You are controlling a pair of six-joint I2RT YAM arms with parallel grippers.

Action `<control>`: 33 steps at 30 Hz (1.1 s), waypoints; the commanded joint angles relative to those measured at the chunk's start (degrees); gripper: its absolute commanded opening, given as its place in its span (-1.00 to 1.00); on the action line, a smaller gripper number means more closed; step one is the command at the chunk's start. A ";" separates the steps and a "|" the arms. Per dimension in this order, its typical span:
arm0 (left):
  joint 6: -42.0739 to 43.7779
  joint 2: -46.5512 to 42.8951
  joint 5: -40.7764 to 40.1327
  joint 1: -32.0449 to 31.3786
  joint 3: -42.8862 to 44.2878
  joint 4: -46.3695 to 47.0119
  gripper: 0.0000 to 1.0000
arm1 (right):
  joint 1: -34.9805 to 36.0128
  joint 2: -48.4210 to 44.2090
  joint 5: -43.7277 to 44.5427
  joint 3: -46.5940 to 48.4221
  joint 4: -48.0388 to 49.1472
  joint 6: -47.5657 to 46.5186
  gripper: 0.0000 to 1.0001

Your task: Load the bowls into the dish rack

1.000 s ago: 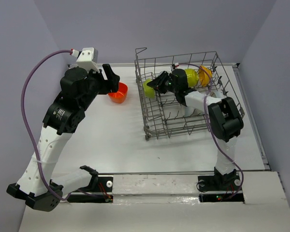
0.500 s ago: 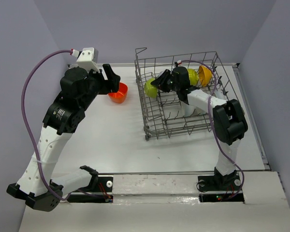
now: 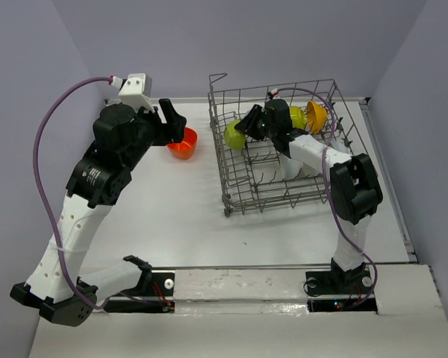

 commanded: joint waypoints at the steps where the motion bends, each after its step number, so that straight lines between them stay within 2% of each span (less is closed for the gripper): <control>1: -0.42 0.12 0.95 0.02 2.69 2.45 0.54 | 1.18 -0.74 4.12 2.69 -4.71 -5.05 -0.23; 11: -0.59 0.47 1.12 0.02 2.34 2.71 0.54 | 2.23 2.07 6.67 6.92 -11.65 -9.36 -0.18; 15: -0.68 0.64 1.30 0.02 2.34 2.89 0.54 | 2.76 1.99 11.06 7.00 -12.53 -10.85 -0.18; 33: -0.68 1.35 1.21 0.02 1.72 3.24 0.54 | 3.29 0.06 15.99 2.35 -13.15 -13.31 -0.13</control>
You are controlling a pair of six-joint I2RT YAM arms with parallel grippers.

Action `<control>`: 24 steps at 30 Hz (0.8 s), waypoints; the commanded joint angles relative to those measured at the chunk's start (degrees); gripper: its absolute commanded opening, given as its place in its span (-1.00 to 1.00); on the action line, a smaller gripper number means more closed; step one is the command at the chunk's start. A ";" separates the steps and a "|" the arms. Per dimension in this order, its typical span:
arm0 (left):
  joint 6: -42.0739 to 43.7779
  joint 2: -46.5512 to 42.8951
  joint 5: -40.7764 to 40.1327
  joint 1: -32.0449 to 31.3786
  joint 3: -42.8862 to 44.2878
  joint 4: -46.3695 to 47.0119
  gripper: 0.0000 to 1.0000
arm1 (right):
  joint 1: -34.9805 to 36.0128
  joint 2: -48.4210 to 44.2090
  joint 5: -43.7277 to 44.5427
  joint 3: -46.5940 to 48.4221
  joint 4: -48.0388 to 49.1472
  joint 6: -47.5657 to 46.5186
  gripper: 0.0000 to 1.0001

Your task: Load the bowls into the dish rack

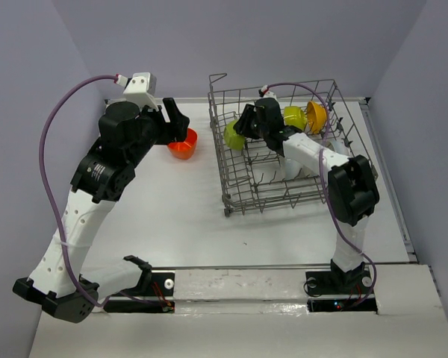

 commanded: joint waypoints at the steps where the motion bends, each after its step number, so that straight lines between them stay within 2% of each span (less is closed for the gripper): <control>1: -0.27 -0.25 0.47 0.00 1.72 3.02 0.54 | -0.34 -0.51 5.30 -3.25 -5.04 -3.06 -0.12; 24: -0.53 0.28 0.56 0.00 1.20 3.28 0.54 | -0.34 -6.40 5.40 -11.69 -2.14 -4.12 -0.11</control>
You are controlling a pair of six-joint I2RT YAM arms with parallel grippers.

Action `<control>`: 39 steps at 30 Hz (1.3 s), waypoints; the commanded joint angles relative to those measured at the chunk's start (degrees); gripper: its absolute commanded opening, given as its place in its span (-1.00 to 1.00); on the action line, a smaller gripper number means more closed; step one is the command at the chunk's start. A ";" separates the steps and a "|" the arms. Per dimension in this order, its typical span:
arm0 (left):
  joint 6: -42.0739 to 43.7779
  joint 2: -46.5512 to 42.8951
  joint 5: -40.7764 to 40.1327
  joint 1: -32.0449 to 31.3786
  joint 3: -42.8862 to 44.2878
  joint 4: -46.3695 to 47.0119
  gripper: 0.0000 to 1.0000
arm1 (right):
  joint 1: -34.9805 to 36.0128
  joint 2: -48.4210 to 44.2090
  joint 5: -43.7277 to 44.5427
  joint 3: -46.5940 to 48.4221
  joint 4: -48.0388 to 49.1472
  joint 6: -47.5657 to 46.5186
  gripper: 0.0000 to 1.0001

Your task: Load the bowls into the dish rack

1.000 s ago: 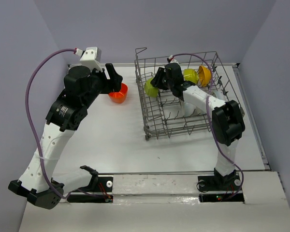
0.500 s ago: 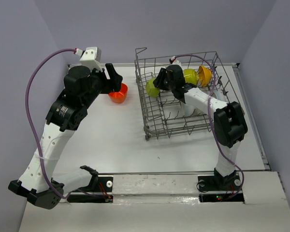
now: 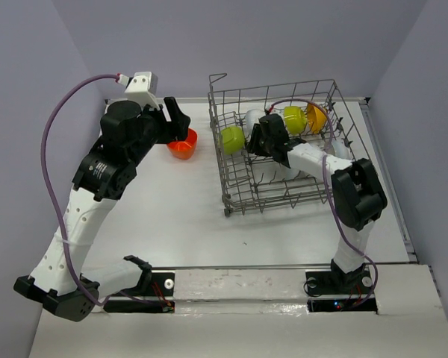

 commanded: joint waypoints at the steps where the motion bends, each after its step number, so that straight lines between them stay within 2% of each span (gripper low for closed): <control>1: -0.42 -0.14 0.47 0.02 1.02 2.91 0.54 | -0.01 -2.23 0.61 0.03 0.31 -1.37 -0.11; 6: -0.51 0.22 -0.23 0.02 0.76 3.00 0.54 | -0.01 -3.37 0.43 0.29 0.05 -1.54 -0.11; 10: -2.61 2.41 -4.09 0.11 0.50 3.00 0.54 | -0.01 -6.18 0.43 1.08 -1.09 -1.54 -0.10; 18: -9.03 8.21 -18.94 0.81 -0.91 7.65 0.53 | -0.01 -16.02 2.36 1.61 -2.85 -2.16 0.00; 21: -10.26 12.60 -16.78 4.31 -1.53 10.29 0.53 | -0.01 -21.81 2.45 0.20 -2.77 -1.63 0.05; 25: -11.32 22.68 -12.54 9.33 -0.04 12.67 0.47 | -0.01 -30.50 0.96 -2.08 -2.77 -1.10 0.13; 28: -11.76 30.68 -11.22 11.53 6.96 7.95 0.41 | -0.01 -36.04 0.43 -4.10 -3.11 -1.10 0.16; 31: -11.32 34.22 -12.72 12.32 9.72 6.34 0.41 | -0.01 -39.75 0.95 -5.95 -3.99 -1.54 0.18; 39: -11.14 40.99 -10.44 17.59 6.30 8.71 0.42 | -0.01 -47.22 0.78 -8.32 -6.54 -2.42 0.23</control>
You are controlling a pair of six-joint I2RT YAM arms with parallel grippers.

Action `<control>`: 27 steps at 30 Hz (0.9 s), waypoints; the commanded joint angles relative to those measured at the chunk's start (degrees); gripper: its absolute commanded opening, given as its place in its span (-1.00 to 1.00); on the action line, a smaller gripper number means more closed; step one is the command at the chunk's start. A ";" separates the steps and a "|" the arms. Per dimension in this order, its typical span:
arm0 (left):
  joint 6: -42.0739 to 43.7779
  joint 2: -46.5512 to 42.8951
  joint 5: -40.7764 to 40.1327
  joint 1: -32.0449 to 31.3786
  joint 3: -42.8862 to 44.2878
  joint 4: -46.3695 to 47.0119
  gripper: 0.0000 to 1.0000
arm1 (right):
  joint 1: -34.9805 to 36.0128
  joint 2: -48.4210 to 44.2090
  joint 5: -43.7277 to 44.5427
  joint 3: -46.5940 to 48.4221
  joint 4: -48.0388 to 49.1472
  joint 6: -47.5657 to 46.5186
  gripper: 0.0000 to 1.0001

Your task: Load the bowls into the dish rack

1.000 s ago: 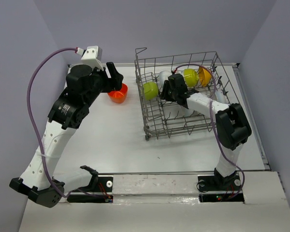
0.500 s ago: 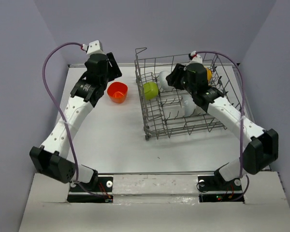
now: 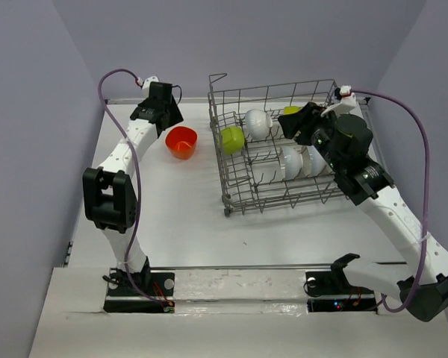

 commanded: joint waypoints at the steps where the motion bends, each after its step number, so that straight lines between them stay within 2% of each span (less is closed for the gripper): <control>1: -0.35 0.80 0.76 3.02 0.37 1.98 0.42 | -0.01 -2.09 0.15 -0.87 -1.80 -1.28 0.23; 13: 0.18 4.76 4.36 3.81 -6.65 6.46 0.36 | -0.01 -3.42 -0.38 -2.80 -2.68 -1.46 0.28; 24: 0.36 6.87 6.12 3.81 -8.68 8.40 0.29 | -0.01 -2.98 -0.91 -3.42 -2.68 -1.37 0.29; 27: 0.80 8.53 7.09 3.90 -6.66 5.95 0.23 | -0.01 -2.71 -0.99 -3.42 -2.77 -1.37 0.29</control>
